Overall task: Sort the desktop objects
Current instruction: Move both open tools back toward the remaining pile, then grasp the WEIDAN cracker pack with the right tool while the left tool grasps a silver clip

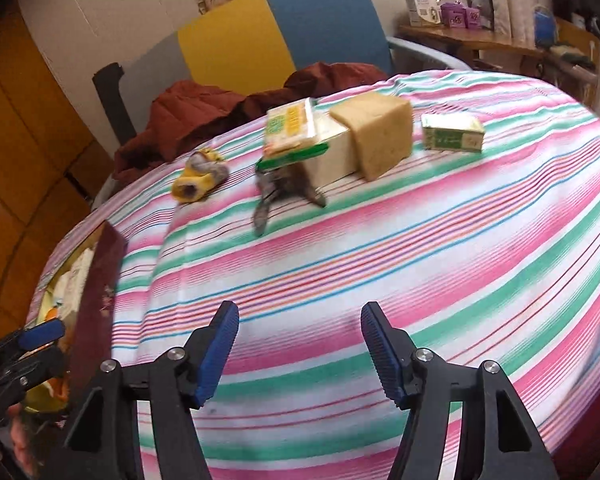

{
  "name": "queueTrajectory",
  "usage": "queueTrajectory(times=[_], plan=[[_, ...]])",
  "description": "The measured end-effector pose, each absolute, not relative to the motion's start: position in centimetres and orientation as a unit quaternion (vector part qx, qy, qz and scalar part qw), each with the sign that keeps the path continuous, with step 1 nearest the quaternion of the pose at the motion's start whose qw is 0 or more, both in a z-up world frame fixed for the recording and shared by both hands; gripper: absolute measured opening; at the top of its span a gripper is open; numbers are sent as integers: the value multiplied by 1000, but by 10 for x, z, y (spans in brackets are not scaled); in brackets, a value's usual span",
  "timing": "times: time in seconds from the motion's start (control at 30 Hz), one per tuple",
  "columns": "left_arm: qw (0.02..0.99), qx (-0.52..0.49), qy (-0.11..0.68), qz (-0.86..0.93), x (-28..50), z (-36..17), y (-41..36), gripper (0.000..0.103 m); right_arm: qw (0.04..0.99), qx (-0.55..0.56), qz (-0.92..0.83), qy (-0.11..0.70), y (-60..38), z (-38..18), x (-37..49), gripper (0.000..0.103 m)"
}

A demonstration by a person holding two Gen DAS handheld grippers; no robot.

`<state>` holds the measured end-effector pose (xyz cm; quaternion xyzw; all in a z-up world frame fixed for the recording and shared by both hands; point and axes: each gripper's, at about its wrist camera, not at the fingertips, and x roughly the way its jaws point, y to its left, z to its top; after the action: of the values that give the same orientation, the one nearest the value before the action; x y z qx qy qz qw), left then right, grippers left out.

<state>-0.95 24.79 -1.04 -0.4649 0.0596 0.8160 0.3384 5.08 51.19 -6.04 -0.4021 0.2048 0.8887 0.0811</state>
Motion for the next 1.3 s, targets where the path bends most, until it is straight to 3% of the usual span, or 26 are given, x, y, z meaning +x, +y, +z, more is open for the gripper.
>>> queueTrajectory(times=[0.57,0.73,0.8,0.87,1.0,1.17,1.27,1.3], plan=[[313,-471,49,823,-18,-15,248,81,63,-412,903,104,534,-74,-71,66],[294,-462,21,836,-27,-8,237,81,-50,-425,890,155,506,-83,-77,67],[292,-458,14,839,-29,-6,234,81,-87,-422,892,140,485,-80,-65,66],[287,-454,13,844,-30,-4,232,81,-70,-399,908,106,475,-70,-48,66],[285,-459,9,842,-33,-9,235,81,51,-316,945,63,488,-38,-36,70],[287,-461,15,840,-27,-11,237,81,110,-331,937,22,506,-27,-83,74],[286,-459,19,841,-27,-9,236,81,126,-391,911,7,512,-46,-113,66],[285,-457,20,842,-27,-8,235,81,124,-402,907,8,513,-52,-117,51]])
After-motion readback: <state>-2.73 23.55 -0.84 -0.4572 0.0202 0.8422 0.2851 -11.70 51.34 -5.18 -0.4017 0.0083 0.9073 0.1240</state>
